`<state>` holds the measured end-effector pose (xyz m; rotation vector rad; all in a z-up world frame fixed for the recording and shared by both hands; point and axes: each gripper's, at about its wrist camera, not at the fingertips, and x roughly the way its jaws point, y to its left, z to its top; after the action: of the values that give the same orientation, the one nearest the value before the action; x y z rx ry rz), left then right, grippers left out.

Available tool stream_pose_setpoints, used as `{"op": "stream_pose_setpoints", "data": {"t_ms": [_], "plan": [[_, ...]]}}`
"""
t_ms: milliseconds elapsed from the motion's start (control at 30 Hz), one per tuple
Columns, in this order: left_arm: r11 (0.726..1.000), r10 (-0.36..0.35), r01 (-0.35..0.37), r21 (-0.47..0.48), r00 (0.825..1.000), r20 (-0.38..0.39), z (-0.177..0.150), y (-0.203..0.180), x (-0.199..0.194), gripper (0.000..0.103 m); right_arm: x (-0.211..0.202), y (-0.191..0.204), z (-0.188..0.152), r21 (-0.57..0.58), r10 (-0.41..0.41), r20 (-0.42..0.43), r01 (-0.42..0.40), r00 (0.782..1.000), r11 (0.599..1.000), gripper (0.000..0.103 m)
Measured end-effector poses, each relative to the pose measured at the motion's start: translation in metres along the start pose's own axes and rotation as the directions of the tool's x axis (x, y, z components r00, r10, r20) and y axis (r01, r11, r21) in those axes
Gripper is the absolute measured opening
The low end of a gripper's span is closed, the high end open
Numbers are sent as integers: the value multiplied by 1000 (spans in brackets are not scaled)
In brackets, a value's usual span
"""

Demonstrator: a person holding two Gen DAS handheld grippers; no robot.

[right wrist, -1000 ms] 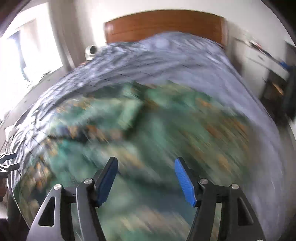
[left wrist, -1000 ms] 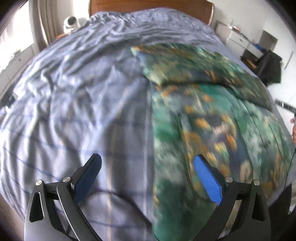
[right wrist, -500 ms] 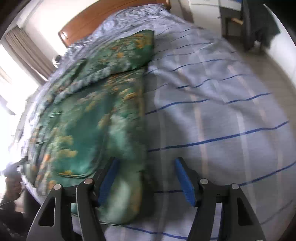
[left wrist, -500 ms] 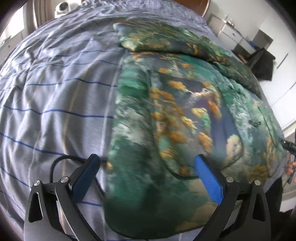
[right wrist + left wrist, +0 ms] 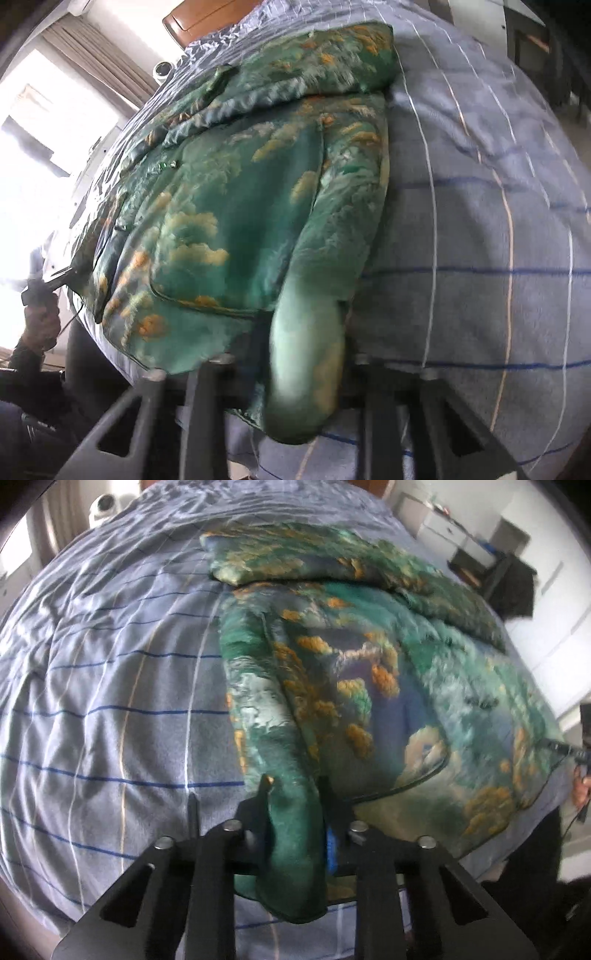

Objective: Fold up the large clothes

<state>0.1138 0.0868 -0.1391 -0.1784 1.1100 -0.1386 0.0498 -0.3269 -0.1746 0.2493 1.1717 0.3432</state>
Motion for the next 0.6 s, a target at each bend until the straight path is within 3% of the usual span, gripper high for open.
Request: {"op": "stream_pose_setpoints", "data": {"t_ms": [200,600], "plan": [[997,-38,41,-72,998,46,-1,8,-28,17,-22,22,10,-15,27,58,-26,998,1000,14],[998,-24,26,-52,999,38,-16,9,-49,17,-48,22,0,-36,54,66,-51,996,998,14]]}}
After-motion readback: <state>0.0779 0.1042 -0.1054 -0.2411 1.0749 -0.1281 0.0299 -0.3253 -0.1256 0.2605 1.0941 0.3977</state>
